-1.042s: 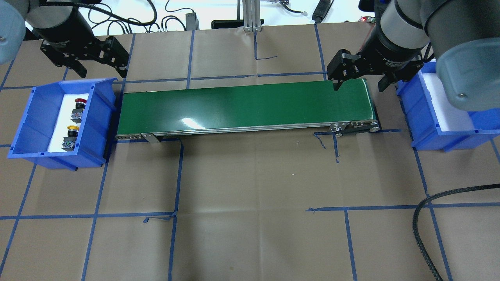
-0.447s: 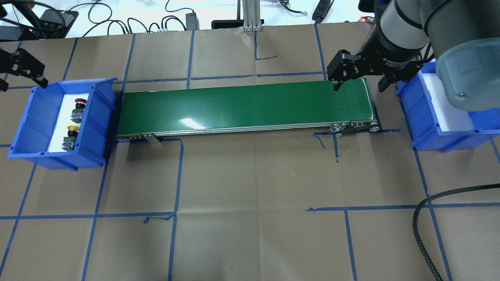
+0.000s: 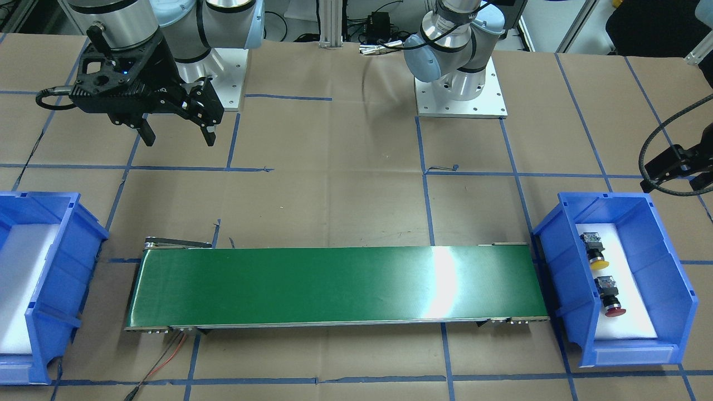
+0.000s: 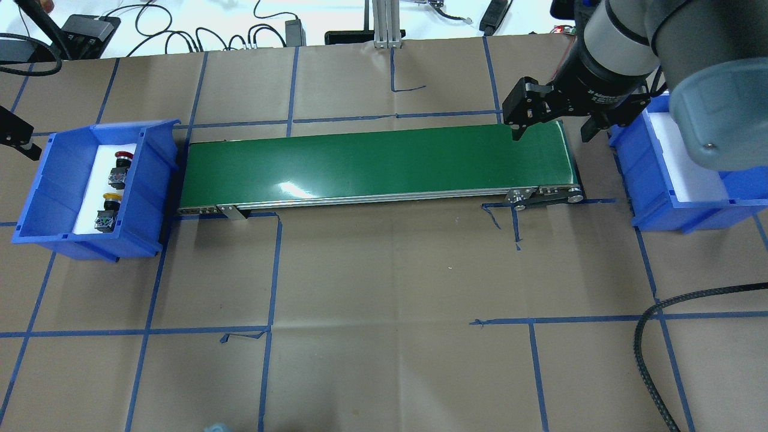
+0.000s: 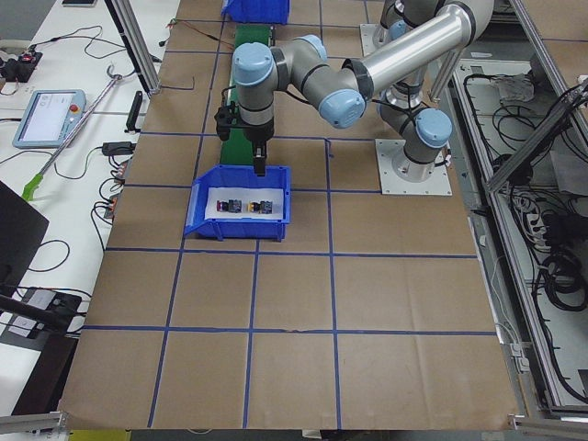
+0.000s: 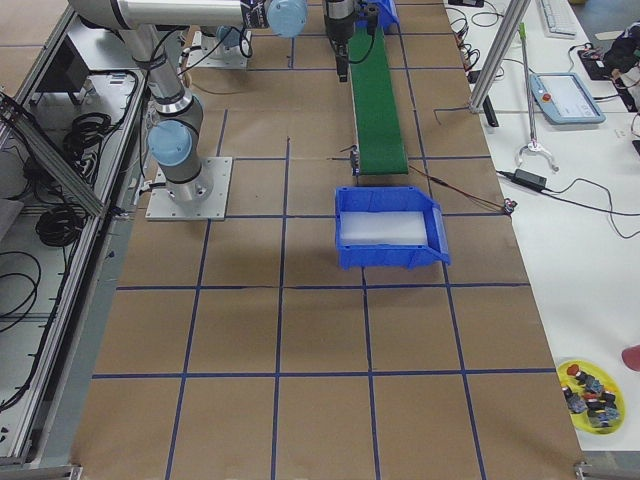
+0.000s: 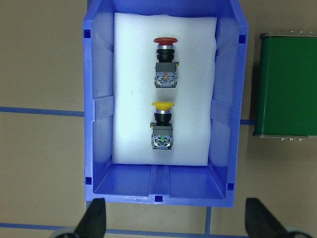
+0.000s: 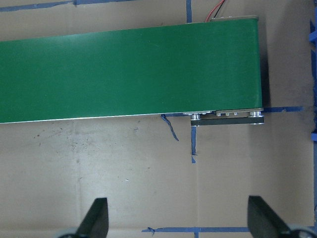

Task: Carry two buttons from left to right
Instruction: 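Move the left gripper over the blue bin toward the yellow button, then lower the left gripper and grasp the yellow-capped button, then lift the yellow button and lower it onto the conveyor belt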

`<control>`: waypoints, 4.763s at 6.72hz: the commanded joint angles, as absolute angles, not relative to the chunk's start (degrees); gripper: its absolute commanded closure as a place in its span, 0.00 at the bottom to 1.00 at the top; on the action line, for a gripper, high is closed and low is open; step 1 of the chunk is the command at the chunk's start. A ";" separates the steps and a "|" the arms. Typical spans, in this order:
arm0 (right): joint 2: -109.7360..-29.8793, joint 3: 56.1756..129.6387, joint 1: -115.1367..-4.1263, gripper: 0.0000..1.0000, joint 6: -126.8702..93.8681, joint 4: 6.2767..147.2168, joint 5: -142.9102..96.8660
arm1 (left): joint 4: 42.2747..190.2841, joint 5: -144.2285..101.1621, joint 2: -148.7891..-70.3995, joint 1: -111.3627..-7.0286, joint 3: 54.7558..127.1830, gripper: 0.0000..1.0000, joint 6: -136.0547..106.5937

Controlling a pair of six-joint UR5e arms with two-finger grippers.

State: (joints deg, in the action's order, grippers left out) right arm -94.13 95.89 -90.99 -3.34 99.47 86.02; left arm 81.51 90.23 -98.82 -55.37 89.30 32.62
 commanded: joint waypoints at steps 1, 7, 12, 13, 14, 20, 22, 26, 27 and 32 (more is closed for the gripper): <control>-94.13 95.98 -90.97 0.00 -3.34 99.14 85.96 | 74.48 89.91 -101.85 -55.81 93.76 0.00 33.57; -94.13 95.89 -90.97 0.00 -3.34 99.05 85.96 | 60.59 88.86 -109.15 -56.51 100.78 0.00 34.63; -94.13 95.89 -90.97 0.00 -3.34 99.05 85.96 | 53.09 89.21 -112.40 -56.25 104.94 0.00 35.42; -94.13 95.89 -90.97 0.00 -3.34 99.05 85.96 | 53.00 89.30 -112.41 -56.25 105.64 0.00 35.42; -94.13 95.89 -90.97 0.00 -3.34 99.05 85.96 | 53.00 89.47 -112.41 -56.08 105.56 0.00 35.51; -94.04 95.89 -90.97 0.00 -3.43 99.05 85.96 | 52.91 90.70 -112.50 -55.99 104.15 0.93 34.98; -94.13 95.89 -91.05 0.00 -3.43 99.14 85.96 | 55.18 90.70 -110.92 -56.07 100.83 0.95 34.89; -94.13 95.89 -90.97 0.00 -3.43 99.32 85.96 | 73.70 90.62 -107.23 -56.86 89.06 0.95 33.93; -94.04 95.89 -90.97 0.00 -3.34 99.32 85.96 | 76.26 90.27 -107.57 -58.61 86.42 0.95 32.71; -94.04 95.89 -91.05 0.00 -3.43 99.67 85.96 | 75.77 89.82 -110.11 -78.18 84.81 0.95 9.98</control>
State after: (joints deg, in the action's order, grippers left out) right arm -94.05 95.91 -90.98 -3.39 99.65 85.96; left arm 76.20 89.94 -108.79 -73.63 84.76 15.70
